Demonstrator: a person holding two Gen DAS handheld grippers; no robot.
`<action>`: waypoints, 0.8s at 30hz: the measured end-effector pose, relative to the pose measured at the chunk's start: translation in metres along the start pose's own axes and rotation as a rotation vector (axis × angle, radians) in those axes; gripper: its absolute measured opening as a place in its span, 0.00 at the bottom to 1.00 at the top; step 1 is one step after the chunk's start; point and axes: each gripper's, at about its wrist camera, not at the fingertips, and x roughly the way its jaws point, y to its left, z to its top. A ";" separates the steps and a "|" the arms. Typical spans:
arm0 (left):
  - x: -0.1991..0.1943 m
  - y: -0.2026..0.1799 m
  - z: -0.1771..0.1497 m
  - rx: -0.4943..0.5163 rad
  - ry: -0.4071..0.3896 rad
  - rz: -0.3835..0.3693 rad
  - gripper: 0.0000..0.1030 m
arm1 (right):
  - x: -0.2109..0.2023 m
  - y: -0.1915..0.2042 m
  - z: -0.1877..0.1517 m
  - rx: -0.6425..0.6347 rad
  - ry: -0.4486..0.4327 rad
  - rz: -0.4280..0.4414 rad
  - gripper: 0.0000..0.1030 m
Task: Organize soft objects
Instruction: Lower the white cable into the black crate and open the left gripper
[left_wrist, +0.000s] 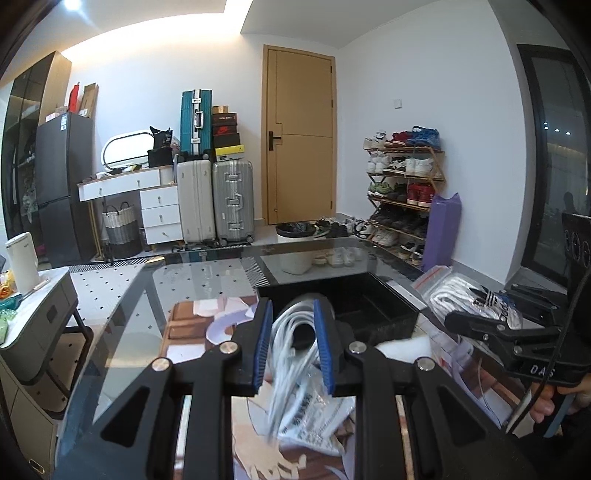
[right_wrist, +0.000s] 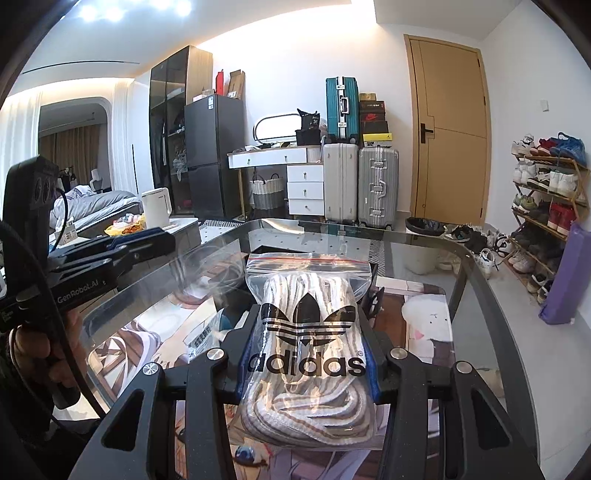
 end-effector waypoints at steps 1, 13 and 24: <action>0.001 0.002 0.000 -0.005 0.000 -0.002 0.21 | 0.002 -0.001 0.002 0.002 0.002 0.003 0.44; 0.011 0.023 -0.012 -0.063 0.095 -0.013 0.27 | 0.009 -0.014 0.006 0.016 0.010 0.003 0.44; 0.022 0.040 -0.037 -0.080 0.205 0.082 0.84 | 0.013 -0.012 0.006 0.019 0.018 0.004 0.44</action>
